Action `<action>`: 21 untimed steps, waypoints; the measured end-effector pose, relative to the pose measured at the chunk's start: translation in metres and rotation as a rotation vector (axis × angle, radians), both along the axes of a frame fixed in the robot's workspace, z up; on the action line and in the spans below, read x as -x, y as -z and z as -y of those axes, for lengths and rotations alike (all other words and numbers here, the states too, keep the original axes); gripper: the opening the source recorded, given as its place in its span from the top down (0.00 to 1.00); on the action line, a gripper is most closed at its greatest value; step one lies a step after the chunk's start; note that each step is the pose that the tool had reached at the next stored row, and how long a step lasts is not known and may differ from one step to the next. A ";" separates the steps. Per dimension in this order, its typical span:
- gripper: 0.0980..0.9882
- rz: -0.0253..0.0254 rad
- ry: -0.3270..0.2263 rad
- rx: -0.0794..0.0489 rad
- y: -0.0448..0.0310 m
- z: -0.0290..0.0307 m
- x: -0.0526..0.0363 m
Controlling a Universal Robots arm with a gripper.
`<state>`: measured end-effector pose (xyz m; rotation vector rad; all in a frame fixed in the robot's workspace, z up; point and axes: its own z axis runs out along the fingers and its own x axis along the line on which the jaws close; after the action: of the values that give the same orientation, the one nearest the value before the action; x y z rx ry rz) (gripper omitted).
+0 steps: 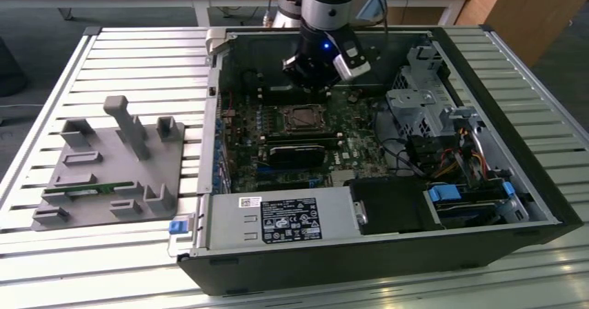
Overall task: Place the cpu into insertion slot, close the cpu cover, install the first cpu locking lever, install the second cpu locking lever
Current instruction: 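Install the second cpu locking lever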
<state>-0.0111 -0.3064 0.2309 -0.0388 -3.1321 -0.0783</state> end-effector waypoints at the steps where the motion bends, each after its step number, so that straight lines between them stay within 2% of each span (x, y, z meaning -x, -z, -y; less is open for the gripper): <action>1: 0.99 -0.0014 0.000 -0.001 0.0001 0.0019 0.0000; 3: 0.99 -0.0063 0.000 -0.001 -0.0001 0.0059 0.0000; 5: 0.99 -0.0079 0.000 -0.002 0.0000 0.0108 0.0000; 10: 0.99 -0.0089 0.000 -0.002 0.0000 0.0226 0.0000; 21: 0.99 -0.0088 0.000 -0.002 0.0001 0.0391 0.0000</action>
<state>-0.0111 -0.3455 0.2308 -0.0392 -3.1232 -0.0806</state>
